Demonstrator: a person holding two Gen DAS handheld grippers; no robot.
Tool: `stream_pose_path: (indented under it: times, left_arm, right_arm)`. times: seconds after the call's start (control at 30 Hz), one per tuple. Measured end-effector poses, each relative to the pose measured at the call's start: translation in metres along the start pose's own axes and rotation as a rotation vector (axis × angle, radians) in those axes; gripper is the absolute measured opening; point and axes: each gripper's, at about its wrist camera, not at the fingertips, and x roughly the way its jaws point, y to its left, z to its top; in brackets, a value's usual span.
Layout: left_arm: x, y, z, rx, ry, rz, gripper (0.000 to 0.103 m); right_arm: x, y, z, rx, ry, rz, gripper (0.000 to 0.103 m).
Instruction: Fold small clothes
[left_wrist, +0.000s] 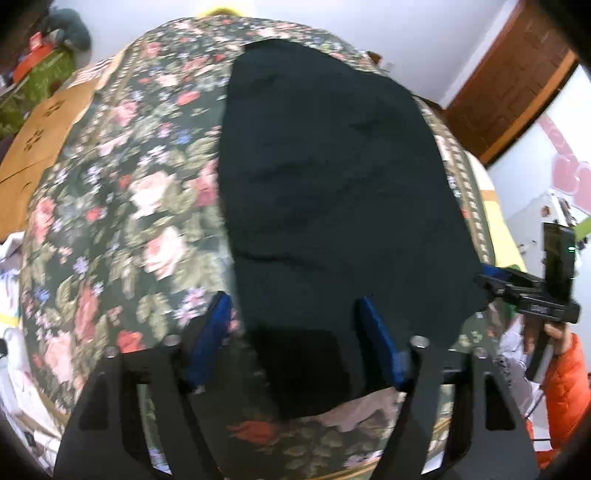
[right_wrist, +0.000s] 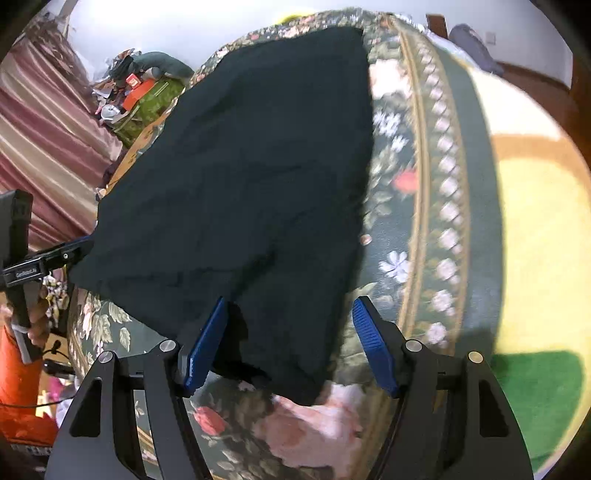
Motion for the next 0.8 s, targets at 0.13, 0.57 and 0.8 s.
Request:
stream_pose_path:
  times: [0.13,0.57,0.8]
  left_arm:
    - [0.007,-0.008,0.004,0.008,-0.005,-0.024,0.043]
    - [-0.038,-0.015,0.03,0.009,-0.095,-0.057,0.008]
    - [-0.088,-0.017,0.067,0.009,-0.209,-0.088,0.007]
  right_arm:
    - [-0.001,0.003,0.0,0.008,-0.019,0.059,0.045]
    - [-0.043,0.04,0.027,-0.139,-0.168,0.07,0.01]
    - [-0.08,0.064,0.062,-0.214,-0.29,0.074,0.009]
